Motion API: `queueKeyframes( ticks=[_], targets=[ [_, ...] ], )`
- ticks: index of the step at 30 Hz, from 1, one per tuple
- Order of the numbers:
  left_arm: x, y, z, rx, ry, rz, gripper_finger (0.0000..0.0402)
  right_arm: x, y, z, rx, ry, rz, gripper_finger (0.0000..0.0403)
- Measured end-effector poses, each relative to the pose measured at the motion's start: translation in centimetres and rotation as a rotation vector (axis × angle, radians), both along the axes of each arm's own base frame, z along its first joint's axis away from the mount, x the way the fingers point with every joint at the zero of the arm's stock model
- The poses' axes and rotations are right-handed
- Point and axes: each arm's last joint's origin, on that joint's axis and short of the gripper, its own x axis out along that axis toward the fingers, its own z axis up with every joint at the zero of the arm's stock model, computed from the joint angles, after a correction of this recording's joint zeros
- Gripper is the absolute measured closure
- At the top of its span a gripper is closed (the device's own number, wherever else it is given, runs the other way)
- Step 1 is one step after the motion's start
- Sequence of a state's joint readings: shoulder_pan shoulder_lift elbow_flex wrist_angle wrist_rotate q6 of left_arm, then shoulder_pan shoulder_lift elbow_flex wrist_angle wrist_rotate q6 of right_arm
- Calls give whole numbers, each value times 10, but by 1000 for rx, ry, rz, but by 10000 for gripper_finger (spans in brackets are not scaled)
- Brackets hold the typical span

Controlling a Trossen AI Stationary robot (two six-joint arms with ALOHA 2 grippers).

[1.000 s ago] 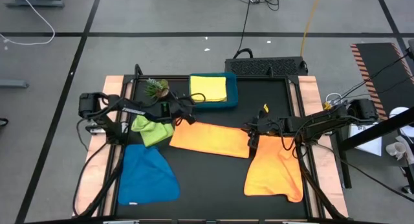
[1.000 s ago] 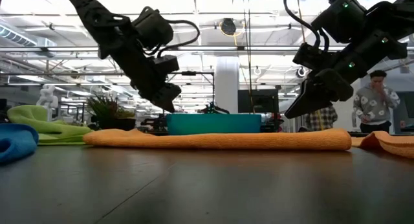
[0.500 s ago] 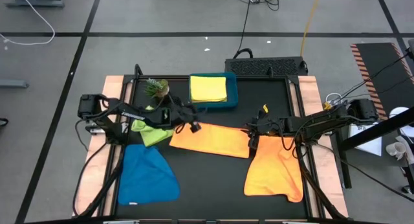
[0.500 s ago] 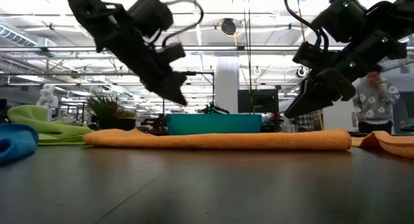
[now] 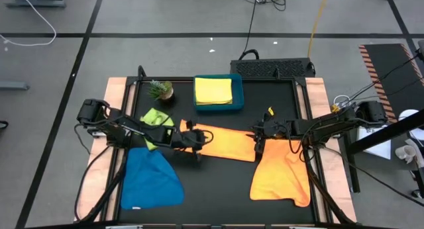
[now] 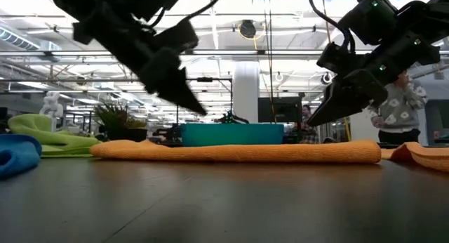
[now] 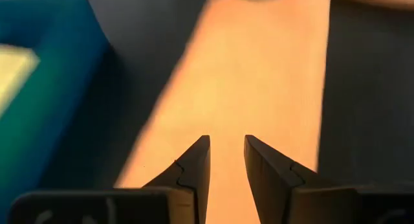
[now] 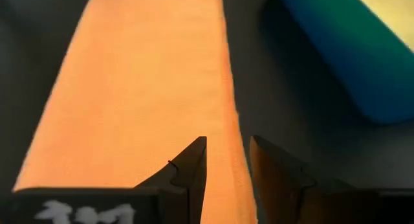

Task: Fold microfiber towels
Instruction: Fold the top orange microfiber cloth

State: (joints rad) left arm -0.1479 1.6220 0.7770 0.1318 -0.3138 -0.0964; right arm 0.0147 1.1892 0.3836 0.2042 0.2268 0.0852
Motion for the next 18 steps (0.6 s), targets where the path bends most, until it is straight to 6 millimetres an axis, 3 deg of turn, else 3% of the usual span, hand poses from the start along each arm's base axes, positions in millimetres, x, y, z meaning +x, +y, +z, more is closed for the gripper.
queueKeyframes(
  ticks=[7, 18],
  targets=[
    [-11, -13, -7, -88, 90, 50, 305, -2, 1, -3, 53, 21, -15, 294],
    [-26, 8, -19, -83, 267, 242, 305, -6, 1, -14, 57, 70, -22, 294]
  ],
)
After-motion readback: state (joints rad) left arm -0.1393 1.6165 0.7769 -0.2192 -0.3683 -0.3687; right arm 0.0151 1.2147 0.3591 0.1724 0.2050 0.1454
